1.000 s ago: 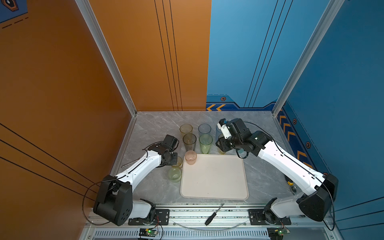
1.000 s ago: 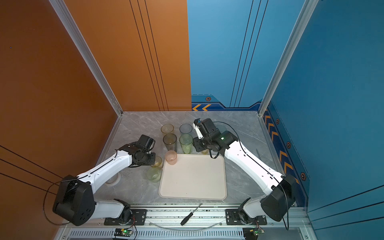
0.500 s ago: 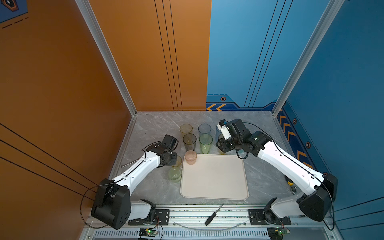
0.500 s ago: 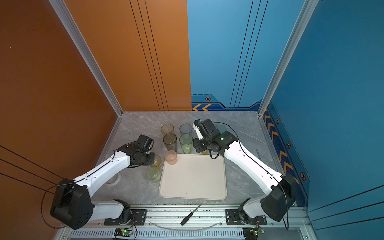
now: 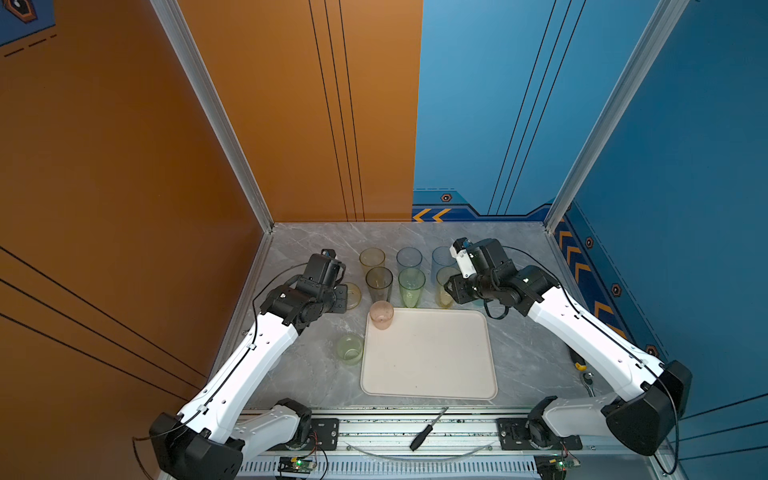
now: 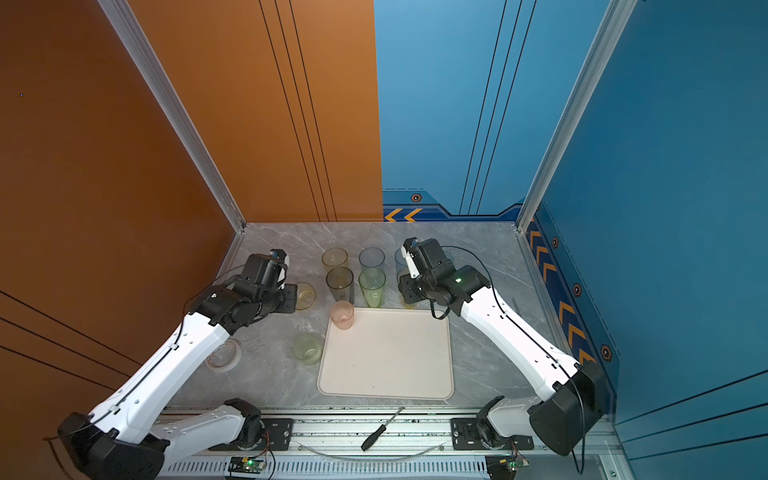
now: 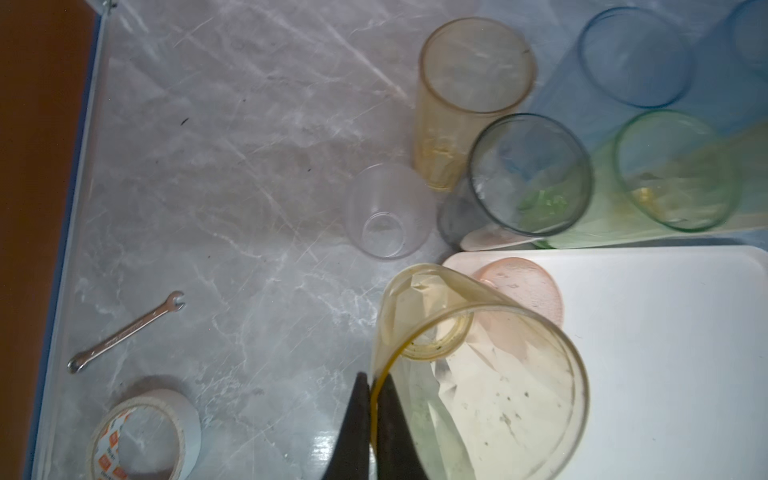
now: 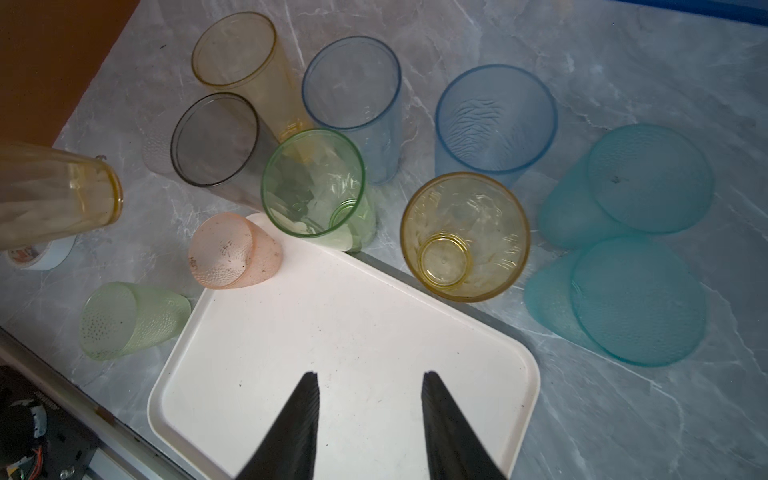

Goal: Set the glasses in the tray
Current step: 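Carry small yellow cup with left gripper onto tray beside pink cup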

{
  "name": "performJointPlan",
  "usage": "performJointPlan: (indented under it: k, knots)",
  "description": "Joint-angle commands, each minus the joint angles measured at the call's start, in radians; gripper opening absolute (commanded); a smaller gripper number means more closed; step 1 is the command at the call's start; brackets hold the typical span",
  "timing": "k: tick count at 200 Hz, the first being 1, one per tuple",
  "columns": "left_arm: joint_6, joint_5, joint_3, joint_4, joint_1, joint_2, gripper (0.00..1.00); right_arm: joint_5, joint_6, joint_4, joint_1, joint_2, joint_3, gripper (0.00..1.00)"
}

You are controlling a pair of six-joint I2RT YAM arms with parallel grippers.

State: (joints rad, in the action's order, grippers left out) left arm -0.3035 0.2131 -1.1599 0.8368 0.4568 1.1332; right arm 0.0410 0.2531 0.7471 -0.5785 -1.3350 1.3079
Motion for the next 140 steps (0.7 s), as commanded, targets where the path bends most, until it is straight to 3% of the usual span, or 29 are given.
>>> performJointPlan:
  k: [1,56,94,140]
  knots:
    - [0.007,-0.003,-0.069,0.028,0.095,0.043,0.0,-0.033,0.023,-0.001,0.035,0.051,-0.025,0.4]
    - [0.01,-0.106,-0.195,-0.004,0.289,0.254,0.0,-0.021,0.044,0.008,0.095,0.109,-0.07,0.4]
    - [0.008,-0.177,-0.205,-0.069,0.333,0.376,0.0,-0.018,0.051,0.011,0.097,0.11,-0.075,0.4]
    - [0.017,-0.146,-0.185,-0.14,0.334,0.462,0.0,-0.005,0.052,0.011,0.098,0.095,-0.076,0.4]
